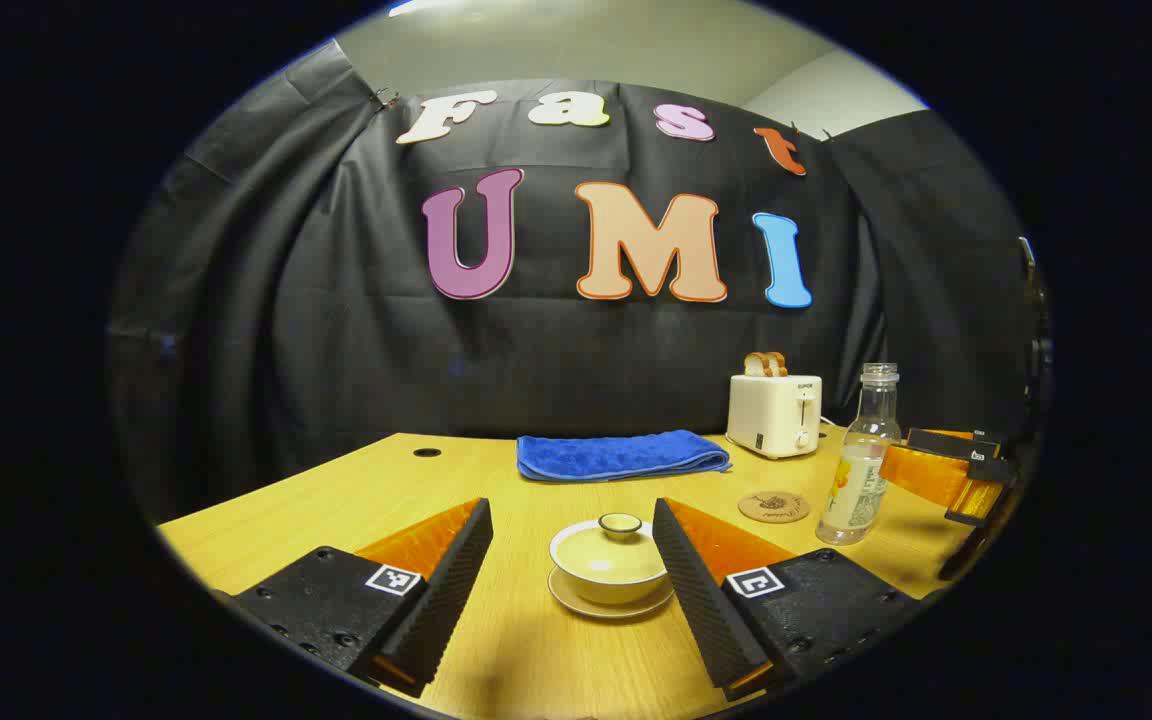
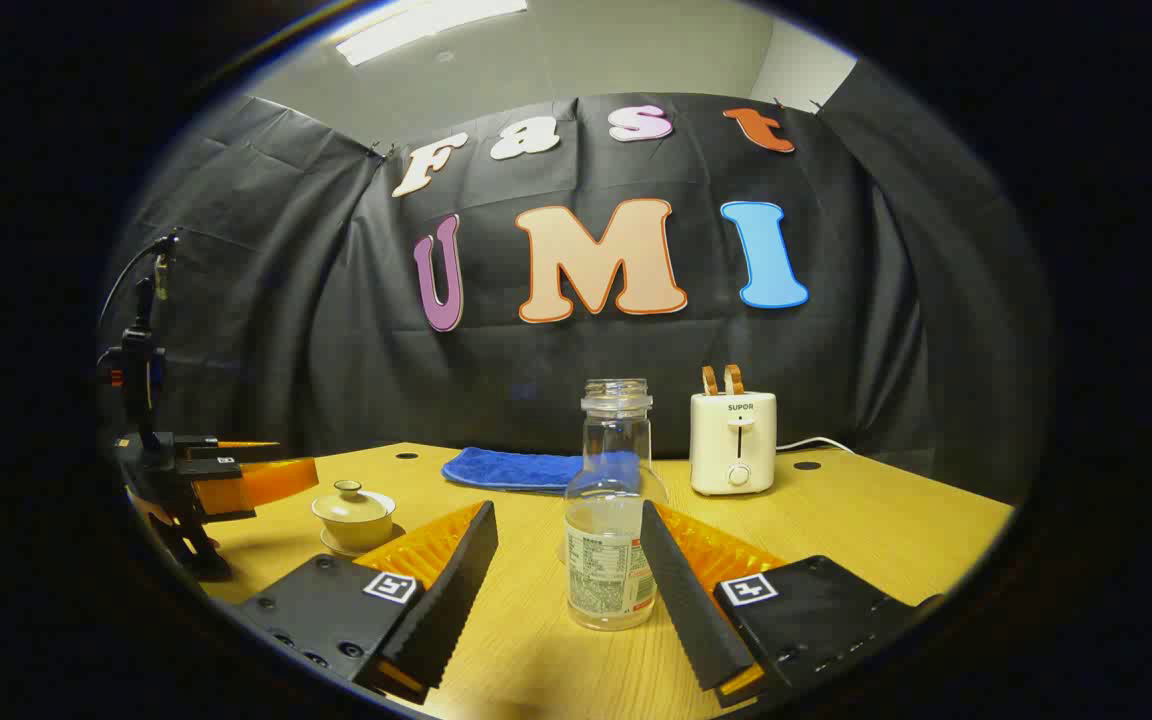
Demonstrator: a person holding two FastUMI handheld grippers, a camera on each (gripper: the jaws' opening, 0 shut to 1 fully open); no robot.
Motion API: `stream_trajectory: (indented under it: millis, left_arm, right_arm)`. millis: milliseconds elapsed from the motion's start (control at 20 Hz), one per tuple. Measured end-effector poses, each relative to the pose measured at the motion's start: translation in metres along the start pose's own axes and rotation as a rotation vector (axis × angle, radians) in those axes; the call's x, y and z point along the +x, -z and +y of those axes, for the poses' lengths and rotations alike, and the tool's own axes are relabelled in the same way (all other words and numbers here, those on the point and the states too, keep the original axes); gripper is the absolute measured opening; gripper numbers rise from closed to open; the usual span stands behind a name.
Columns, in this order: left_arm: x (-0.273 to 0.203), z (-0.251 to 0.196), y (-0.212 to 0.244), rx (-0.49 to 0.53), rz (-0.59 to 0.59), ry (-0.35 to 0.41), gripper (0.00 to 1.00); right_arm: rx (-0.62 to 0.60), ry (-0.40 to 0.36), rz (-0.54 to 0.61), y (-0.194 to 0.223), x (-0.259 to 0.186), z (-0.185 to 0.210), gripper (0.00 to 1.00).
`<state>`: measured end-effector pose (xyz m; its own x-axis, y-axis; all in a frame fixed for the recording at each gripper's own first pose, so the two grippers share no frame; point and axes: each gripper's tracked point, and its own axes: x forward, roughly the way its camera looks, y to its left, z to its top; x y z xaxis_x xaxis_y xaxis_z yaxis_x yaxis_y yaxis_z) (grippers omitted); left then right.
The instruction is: Open the teacup lid with one hand, grasp the water bottle and pour water into the teacup with the other hand; after pouring, place the water bottle on the coaster and then close the teacup lid.
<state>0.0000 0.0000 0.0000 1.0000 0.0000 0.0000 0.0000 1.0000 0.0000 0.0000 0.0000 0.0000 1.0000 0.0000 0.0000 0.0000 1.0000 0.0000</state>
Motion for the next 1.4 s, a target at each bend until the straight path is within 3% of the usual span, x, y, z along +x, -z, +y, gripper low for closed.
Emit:
stream_trajectory:
  millis: [100,200,350,400,600,650,700,800,1000,1150,1200,1350,1400]
  left_arm:
    - [-0.001,0.003,0.004,-0.004,0.005,-0.007,0.95]
    - [-0.004,0.007,0.008,-0.008,0.01,-0.014,0.94]
    - [-0.007,0.011,0.007,0.001,0.003,-0.023,0.95]
    - [-0.008,0.013,0.007,0.004,-0.001,-0.027,0.95]
    - [-0.007,0.021,0.007,0.015,0.0,-0.058,0.95]
    - [-0.007,0.021,0.007,0.018,0.002,-0.06,0.95]
    - [-0.008,0.02,0.007,0.025,0.003,-0.059,0.95]
    - [-0.007,0.02,0.005,0.025,-0.001,-0.056,0.95]
    - [-0.005,0.012,0.006,0.026,0.002,-0.011,0.95]
    - [-0.004,0.007,0.007,0.026,0.003,0.021,0.95]
    - [-0.005,0.003,0.005,0.025,0.0,0.042,0.95]
    - [-0.003,0.004,0.006,0.024,0.001,0.046,0.95]
    - [-0.002,0.004,0.006,0.024,0.003,0.046,0.95]
  right_arm:
    - [-0.006,-0.001,0.013,0.004,0.001,0.002,0.89]
    - [-0.006,0.003,0.024,0.006,0.002,0.001,0.97]
    - [-0.004,0.012,0.034,0.008,0.003,-0.001,0.98]
    - [-0.002,0.013,0.041,0.01,0.004,-0.002,0.93]
    - [-0.003,0.018,0.038,0.009,0.003,-0.003,0.98]
    - [-0.003,0.018,0.038,0.01,0.004,-0.003,0.89]
    - [-0.003,0.018,0.039,0.009,0.003,-0.003,0.97]
    - [-0.003,0.019,0.04,0.009,0.003,-0.002,0.96]
    - [-0.003,0.025,0.039,0.009,0.004,-0.004,0.93]
    - [-0.003,0.026,0.04,0.01,0.004,-0.003,0.98]
    - [-0.003,0.025,0.04,0.009,0.004,-0.003,0.89]
    - [-0.002,0.021,0.04,0.009,0.003,-0.001,0.89]
    - [-0.002,0.02,0.041,0.009,0.003,-0.001,0.98]
